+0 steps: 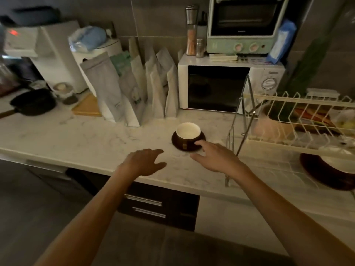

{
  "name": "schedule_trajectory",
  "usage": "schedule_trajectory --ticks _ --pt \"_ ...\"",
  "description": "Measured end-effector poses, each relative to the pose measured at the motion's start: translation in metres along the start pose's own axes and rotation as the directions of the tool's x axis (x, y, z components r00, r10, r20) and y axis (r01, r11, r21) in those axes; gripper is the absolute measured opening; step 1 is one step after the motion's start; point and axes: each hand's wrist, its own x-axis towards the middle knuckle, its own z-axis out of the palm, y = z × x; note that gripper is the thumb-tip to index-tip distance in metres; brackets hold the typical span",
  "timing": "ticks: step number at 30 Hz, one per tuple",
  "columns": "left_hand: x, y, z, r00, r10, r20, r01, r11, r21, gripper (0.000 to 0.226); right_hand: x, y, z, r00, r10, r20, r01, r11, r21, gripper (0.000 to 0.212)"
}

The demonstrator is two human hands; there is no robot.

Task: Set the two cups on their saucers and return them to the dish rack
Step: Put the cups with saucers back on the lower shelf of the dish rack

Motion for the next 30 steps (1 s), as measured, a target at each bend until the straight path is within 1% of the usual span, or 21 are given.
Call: schedule_trajectory --ticks 2,5,6,8,9,11,14,17,23,27,30 --pt "0.010 -0.006 -0.001 0.998 -0.048 -0.041 0.046 0.997 -0.064 0.064 0.016 0.000 0.004 0.998 0.056 -0.037 -0.053 0.994 0.092 0.062" --pt "0.025 -0.006 0.000 0.989 -0.119 -0.084 0.091 0.955 -0.283 0.064 0.039 0.005 0.010 0.979 0.173 -0.107 -0.143 0.959 0.243 0.062" --pt "0.030 -0.004 0.000 0.986 -0.146 -0.080 0.104 0.916 -0.388 0.063 0.047 0.007 0.010 0.968 0.213 -0.130 -0.169 0.943 0.285 0.062" --pt "0.042 0.000 0.001 0.982 -0.188 -0.028 0.133 0.785 -0.606 0.062 0.061 0.012 0.009 0.948 0.281 -0.147 -0.215 0.910 0.354 0.060" --pt "0.048 0.001 0.002 0.980 -0.196 0.009 0.149 0.709 -0.689 0.061 0.066 0.014 0.009 0.941 0.306 -0.146 -0.230 0.893 0.387 0.058" --pt "0.060 0.004 0.002 0.975 -0.216 0.051 0.171 0.584 -0.794 0.060 0.077 0.018 0.011 0.930 0.338 -0.143 -0.245 0.863 0.442 0.056" --pt "0.078 0.005 0.005 0.964 -0.254 0.078 0.196 0.481 -0.855 0.062 0.093 0.024 0.017 0.913 0.384 -0.136 -0.264 0.812 0.520 0.055" --pt "0.095 0.004 0.009 0.958 -0.266 0.108 0.208 0.381 -0.901 0.065 0.108 0.028 0.028 0.887 0.448 -0.108 -0.319 0.765 0.559 0.058" --pt "0.129 0.004 0.016 0.956 -0.243 0.162 0.222 0.241 -0.945 0.065 0.137 0.033 0.051 0.830 0.554 -0.061 -0.379 0.641 0.667 0.060" --pt "0.149 0.005 0.017 0.962 -0.211 0.173 0.216 0.199 -0.956 0.067 0.154 0.036 0.057 0.808 0.582 -0.094 -0.358 0.611 0.707 0.059" --pt "0.162 0.007 0.018 0.967 -0.184 0.174 0.206 0.175 -0.963 0.065 0.159 0.038 0.061 0.816 0.572 -0.083 -0.334 0.583 0.741 0.057"
